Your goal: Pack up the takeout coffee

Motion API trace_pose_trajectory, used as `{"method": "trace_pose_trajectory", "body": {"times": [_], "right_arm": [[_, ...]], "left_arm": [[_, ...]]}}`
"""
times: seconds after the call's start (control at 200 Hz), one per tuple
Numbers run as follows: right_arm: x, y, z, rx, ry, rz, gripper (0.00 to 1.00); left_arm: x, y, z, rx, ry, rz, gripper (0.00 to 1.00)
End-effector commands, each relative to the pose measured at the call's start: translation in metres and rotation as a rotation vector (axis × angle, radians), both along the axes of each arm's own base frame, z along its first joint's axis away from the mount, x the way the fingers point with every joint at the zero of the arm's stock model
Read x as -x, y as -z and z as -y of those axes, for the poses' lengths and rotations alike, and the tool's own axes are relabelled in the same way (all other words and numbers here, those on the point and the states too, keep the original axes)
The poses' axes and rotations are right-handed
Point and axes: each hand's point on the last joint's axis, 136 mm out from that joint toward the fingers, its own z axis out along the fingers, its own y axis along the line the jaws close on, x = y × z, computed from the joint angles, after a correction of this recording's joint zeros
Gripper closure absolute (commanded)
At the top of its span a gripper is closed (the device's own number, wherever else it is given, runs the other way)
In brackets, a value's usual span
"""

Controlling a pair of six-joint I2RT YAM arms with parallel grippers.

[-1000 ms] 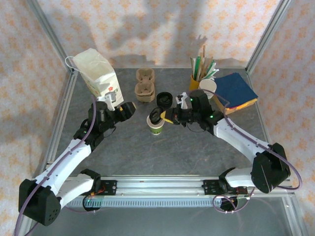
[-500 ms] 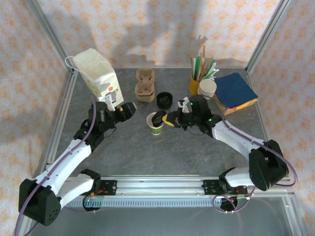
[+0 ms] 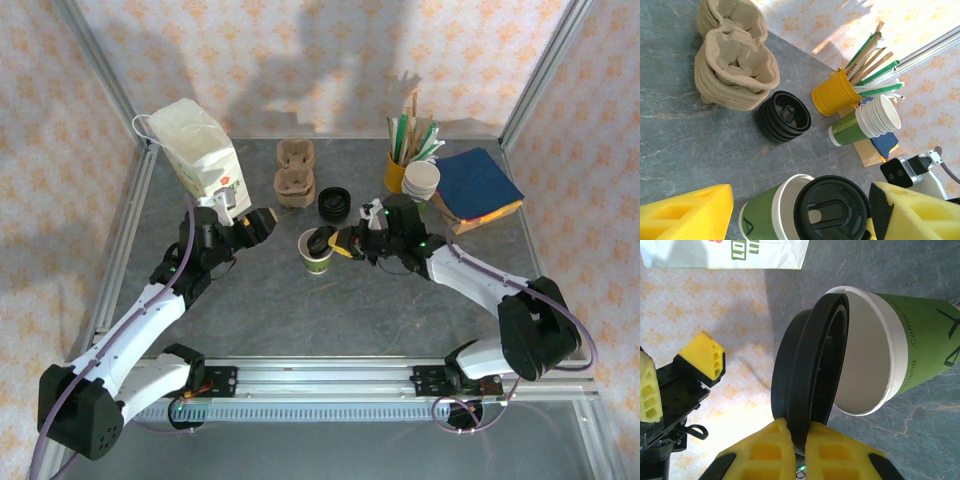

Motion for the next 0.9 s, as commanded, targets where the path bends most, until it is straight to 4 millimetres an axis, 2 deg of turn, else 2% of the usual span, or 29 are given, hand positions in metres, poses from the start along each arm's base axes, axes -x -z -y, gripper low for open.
{"method": "trace_pose_trajectory", "body": {"times": [0.0, 0.621, 0.896], "right_arm": [[-0.004, 0.005, 0.002, 0.009, 0.013, 0.015, 0.88], [-0.004, 0.032, 0.011, 0.106, 0.035, -0.021, 0.82], [-0.005, 0.037, 0.01, 0.115, 0.033, -0.028, 0.81]], "left_arm": [[0.002, -0.008, 0.002, 0.01, 0.009, 0.031, 0.26], [0.004, 0.001, 0.002, 0.01, 0.009, 0.011, 0.26], [0.006, 0.006, 0.001, 0.008, 0.008, 0.003, 0.26]]}}
